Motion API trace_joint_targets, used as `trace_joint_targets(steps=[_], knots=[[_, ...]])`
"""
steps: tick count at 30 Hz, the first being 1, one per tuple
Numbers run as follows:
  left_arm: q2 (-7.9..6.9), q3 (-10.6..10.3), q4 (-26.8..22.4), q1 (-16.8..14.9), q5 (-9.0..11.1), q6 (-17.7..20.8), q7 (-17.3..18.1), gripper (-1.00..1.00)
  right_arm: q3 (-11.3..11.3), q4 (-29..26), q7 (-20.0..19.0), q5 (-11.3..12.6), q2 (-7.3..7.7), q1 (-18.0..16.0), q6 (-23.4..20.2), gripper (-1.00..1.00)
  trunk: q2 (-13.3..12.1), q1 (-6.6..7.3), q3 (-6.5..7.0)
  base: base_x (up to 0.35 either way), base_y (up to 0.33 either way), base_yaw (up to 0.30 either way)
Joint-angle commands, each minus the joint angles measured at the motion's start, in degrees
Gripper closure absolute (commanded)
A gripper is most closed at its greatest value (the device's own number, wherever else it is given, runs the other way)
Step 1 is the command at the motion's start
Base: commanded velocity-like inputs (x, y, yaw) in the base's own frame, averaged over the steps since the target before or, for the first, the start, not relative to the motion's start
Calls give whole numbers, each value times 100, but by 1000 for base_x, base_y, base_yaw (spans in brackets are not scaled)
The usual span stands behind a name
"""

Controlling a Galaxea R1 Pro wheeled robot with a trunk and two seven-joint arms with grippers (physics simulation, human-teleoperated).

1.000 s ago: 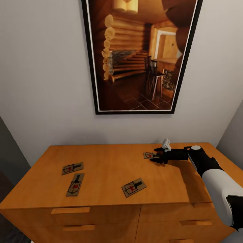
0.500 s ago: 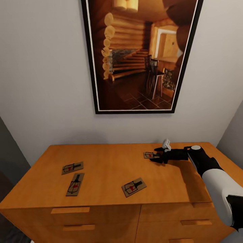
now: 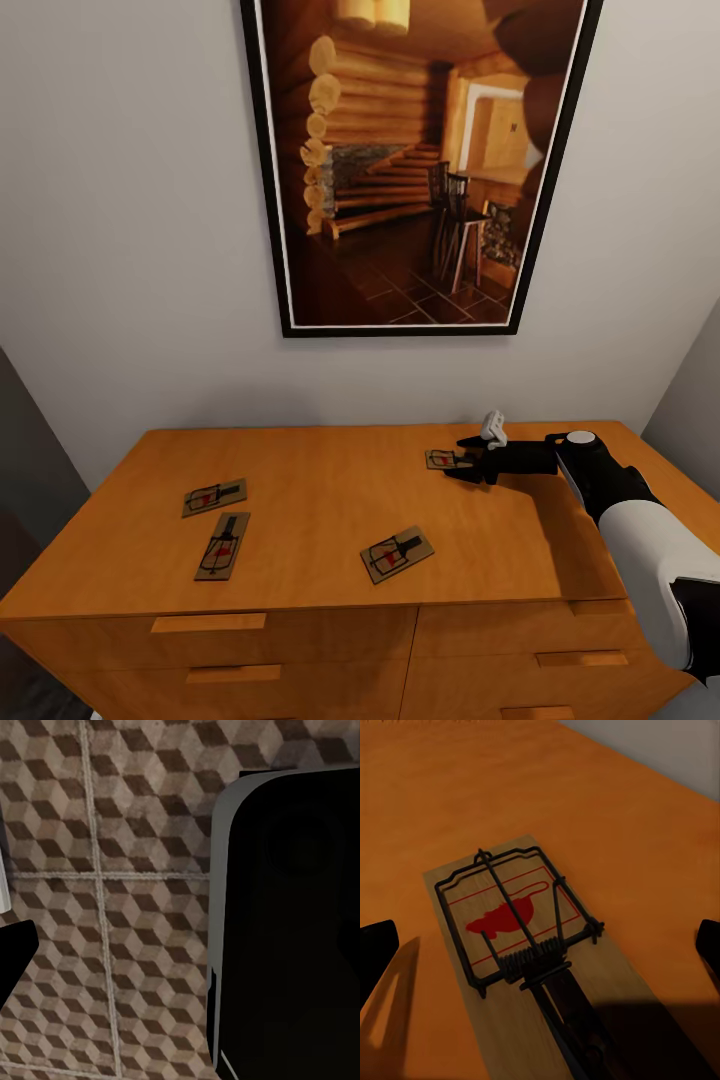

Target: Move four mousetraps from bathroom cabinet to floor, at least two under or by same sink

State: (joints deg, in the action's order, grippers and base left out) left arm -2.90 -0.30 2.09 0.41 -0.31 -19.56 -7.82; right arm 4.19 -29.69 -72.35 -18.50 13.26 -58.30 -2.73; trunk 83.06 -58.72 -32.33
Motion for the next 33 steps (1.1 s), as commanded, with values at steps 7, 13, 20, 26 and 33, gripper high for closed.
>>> trace_joint_targets(steps=[7, 13, 20, 26, 33], knots=[[0, -6, 11, -3, -5, -30, -17, -100, 21, 4, -33, -77, -8, 2, -26, -100, 2, -1, -6, 0, 0, 0], [0, -6, 11, -3, -5, -30, -16, -100, 21, 2, -33, -79, -7, 2, -26, -100, 2, -1, -6, 0, 0, 0], [0, -6, 11, -4, -5, -30, -14, -100, 21, 1, -33, -76, -7, 2, -26, -100, 2, -1, -6, 0, 0, 0], [0, -6, 11, -5, -5, -30, -15, -100, 21, 1, -46, -75, -2, 2, -13, 100, 2, -1, -6, 0, 0, 0], [0, -6, 11, -5, -5, -30, -15, -100, 17, 6, -43, -75, -7, 2, 2, 100, 2, -1, -6, 0, 0, 0]])
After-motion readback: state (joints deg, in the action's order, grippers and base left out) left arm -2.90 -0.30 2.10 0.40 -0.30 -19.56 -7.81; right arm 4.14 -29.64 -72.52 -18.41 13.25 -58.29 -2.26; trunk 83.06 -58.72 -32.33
